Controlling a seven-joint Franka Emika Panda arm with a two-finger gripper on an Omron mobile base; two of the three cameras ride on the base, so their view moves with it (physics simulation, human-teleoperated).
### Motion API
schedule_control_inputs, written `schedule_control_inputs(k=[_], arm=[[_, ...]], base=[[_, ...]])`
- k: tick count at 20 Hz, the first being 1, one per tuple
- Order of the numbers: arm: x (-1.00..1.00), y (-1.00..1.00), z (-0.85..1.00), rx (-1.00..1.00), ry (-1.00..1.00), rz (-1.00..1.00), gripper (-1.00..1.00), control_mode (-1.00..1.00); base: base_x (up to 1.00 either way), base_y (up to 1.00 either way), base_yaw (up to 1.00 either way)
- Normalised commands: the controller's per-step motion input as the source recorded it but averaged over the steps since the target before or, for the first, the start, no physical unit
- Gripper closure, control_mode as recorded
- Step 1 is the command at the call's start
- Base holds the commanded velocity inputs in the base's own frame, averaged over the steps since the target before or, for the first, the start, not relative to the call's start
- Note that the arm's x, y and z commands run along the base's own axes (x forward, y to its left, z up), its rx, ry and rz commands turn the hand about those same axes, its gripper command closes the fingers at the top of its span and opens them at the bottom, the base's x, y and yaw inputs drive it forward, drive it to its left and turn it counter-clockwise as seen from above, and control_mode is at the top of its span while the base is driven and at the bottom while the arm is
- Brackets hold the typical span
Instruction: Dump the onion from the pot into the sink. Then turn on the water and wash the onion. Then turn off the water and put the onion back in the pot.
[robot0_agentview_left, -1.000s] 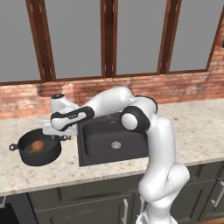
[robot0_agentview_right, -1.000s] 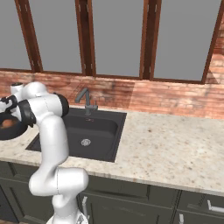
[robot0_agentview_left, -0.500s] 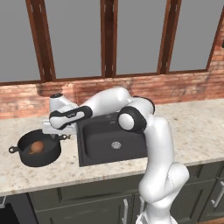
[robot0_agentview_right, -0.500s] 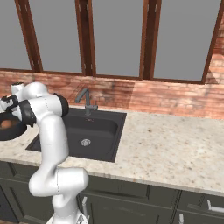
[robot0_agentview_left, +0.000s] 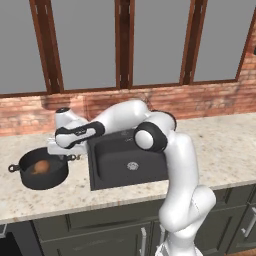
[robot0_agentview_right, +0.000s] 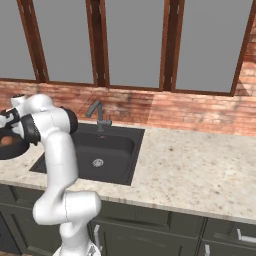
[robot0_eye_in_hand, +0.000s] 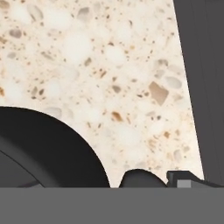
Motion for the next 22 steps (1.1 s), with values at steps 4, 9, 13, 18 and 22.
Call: schedule_control_inputs(k=[4,9,13,18,22], arm=[[-0.48,0.00,0.14,0.00,-0.11,0.00,1.00,-1.00],[-0.53,-0.05,0.79,0.11,-0.15,-0.01,1.00,-1.00],[-0.42,-0.27,0.85,0.14,-0.06,-0.08,1.00,-1.00],[-0.18,-0.43,0.64,0.12,0.00,-0.19,1.00,-1.00],[-0.01,-0.45,0.49,0.13,0.05,-0.27,1.00,-1.00]], base=[[0.00,0.00,0.00],[0.00,0.00,0.00],[0.00,0.00,0.00],[0.00,0.00,0.00],[0.00,0.00,0.00]])
